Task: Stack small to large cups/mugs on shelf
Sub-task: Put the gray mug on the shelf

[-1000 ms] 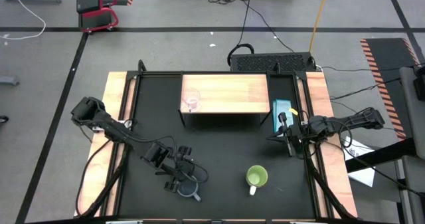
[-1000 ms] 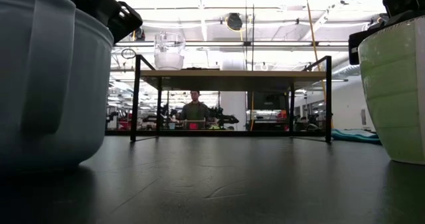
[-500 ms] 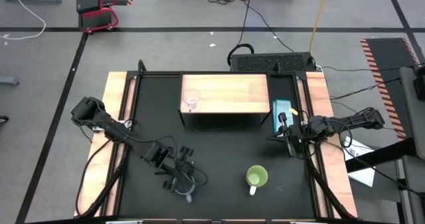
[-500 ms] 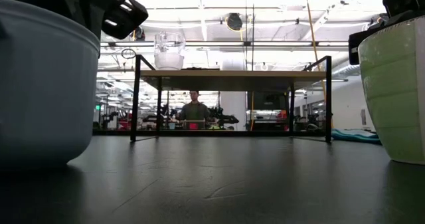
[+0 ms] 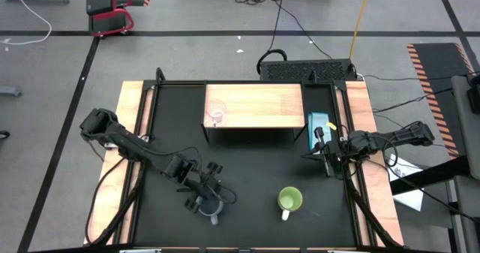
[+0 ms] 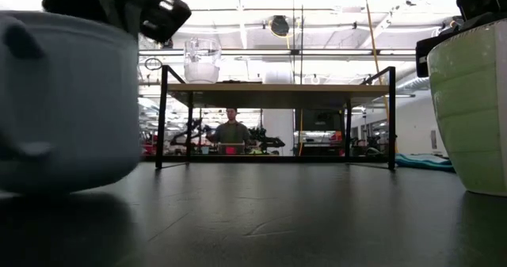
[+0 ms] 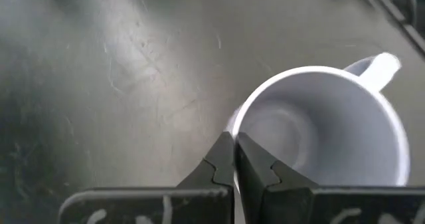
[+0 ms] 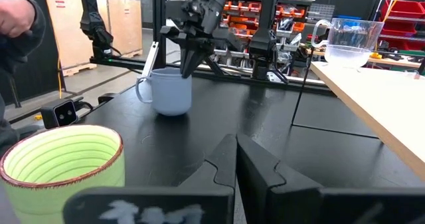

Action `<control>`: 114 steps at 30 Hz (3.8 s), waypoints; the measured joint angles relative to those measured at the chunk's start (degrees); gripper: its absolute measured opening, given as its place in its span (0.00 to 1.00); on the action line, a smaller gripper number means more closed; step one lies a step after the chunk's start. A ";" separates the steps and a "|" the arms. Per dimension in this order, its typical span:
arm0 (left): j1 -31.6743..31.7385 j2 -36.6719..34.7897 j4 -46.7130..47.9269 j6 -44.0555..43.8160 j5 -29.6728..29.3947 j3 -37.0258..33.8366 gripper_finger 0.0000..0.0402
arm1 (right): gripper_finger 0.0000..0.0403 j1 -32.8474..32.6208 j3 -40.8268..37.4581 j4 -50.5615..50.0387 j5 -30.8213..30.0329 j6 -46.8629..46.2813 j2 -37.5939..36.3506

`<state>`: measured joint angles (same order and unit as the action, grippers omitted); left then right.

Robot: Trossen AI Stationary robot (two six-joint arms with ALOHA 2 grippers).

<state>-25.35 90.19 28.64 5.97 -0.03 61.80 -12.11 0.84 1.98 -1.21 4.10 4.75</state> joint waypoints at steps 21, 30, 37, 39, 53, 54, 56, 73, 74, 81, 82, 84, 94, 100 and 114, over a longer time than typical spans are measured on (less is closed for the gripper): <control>2.18 -4.72 -1.41 4.89 1.84 -0.04 0.00 | 0.00 0.01 0.01 -0.04 0.00 0.02 0.13; 2.30 -11.03 -0.80 4.43 -0.06 -0.02 0.00 | 0.00 0.02 0.00 -0.04 0.00 0.02 0.13; 2.87 -12.54 -0.63 5.03 -0.14 -0.02 0.00 | 0.00 -0.01 0.00 -0.04 0.00 0.02 0.13; 2.85 -12.52 0.49 5.33 -0.99 -0.02 0.00 | 0.00 -0.01 0.00 -0.04 0.01 0.02 0.13; 5.93 -15.15 -0.48 5.45 2.18 -3.28 0.00 | 0.00 0.00 -0.01 -0.07 0.02 0.01 0.15; 6.34 -15.89 -1.01 5.48 2.52 -4.17 0.00 | 0.00 0.01 -0.01 -0.07 0.01 -0.09 0.17; 6.81 -17.57 -3.59 5.50 2.97 -5.81 0.00 | 0.00 0.00 -0.01 -0.07 0.02 -0.40 0.22; 6.57 -34.48 -15.26 1.38 1.11 -22.94 0.00 | 0.00 0.00 0.01 0.16 -0.01 -0.38 1.05; 6.59 -34.83 -15.97 1.32 1.03 -23.64 0.00 | 0.00 -0.01 0.01 0.17 -0.01 -0.38 1.08; 6.70 -36.01 -20.05 0.90 0.89 -27.64 0.00 | 0.00 0.01 0.00 0.37 -0.02 -0.40 1.16; 6.70 -36.01 -20.43 0.72 0.82 -27.91 0.00 | 0.00 -0.01 0.01 0.52 -0.02 -0.40 1.18; 6.70 -36.03 -21.37 0.32 0.28 -28.44 0.00 | 0.00 0.00 0.01 0.76 -0.02 -0.40 1.18; 6.70 -36.03 -21.70 0.27 0.02 -28.63 0.00 | 0.00 0.00 0.00 0.85 -0.02 -0.42 1.18; 6.70 -36.03 -21.51 0.17 0.02 -28.63 0.00 | 0.00 -0.01 0.01 0.85 -0.02 -0.42 1.18; 10.38 -35.99 -29.55 7.14 -1.44 -28.63 0.00 | 0.00 0.00 0.01 0.84 0.00 -0.27 1.18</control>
<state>-14.97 54.19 -0.91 13.11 -1.47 33.17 -12.11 0.84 2.82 -1.21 3.84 5.93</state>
